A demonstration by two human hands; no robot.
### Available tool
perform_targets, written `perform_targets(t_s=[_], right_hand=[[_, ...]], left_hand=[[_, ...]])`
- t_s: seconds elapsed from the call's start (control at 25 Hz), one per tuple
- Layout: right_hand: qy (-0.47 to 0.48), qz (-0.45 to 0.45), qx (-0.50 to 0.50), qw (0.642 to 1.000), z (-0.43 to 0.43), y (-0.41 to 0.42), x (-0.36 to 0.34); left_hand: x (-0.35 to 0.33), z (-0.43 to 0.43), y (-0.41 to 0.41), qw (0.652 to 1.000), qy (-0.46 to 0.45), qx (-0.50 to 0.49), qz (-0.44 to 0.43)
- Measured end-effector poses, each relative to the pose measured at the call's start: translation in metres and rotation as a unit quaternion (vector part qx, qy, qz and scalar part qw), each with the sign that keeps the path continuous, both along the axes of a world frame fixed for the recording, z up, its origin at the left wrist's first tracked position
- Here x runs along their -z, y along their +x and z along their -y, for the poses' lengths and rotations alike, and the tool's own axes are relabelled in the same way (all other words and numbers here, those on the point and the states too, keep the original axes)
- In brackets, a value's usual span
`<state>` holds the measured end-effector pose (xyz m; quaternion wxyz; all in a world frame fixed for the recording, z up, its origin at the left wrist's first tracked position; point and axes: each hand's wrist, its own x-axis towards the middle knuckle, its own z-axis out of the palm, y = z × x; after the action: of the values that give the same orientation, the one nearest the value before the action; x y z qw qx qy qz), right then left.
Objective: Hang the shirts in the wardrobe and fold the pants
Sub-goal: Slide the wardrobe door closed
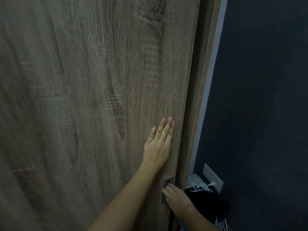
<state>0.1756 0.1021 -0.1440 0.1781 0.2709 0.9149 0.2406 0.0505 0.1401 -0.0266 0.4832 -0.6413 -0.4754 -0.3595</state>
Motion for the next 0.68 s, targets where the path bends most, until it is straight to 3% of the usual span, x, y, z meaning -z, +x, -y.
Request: perform_targets(t_s=[0.52,0.68], right_hand=[[0.052,-0.002,-0.014,0.999,-0.005,0.024,0.0],[0.021,-0.014,-0.011,1.0,-0.008,0.025,0.002]], left_hand=[[0.002,-0.009,0.027,1.0,-0.005,-0.01,0.013],[-0.001,-0.004,0.029,1.0,-0.005,-0.023,0.007]])
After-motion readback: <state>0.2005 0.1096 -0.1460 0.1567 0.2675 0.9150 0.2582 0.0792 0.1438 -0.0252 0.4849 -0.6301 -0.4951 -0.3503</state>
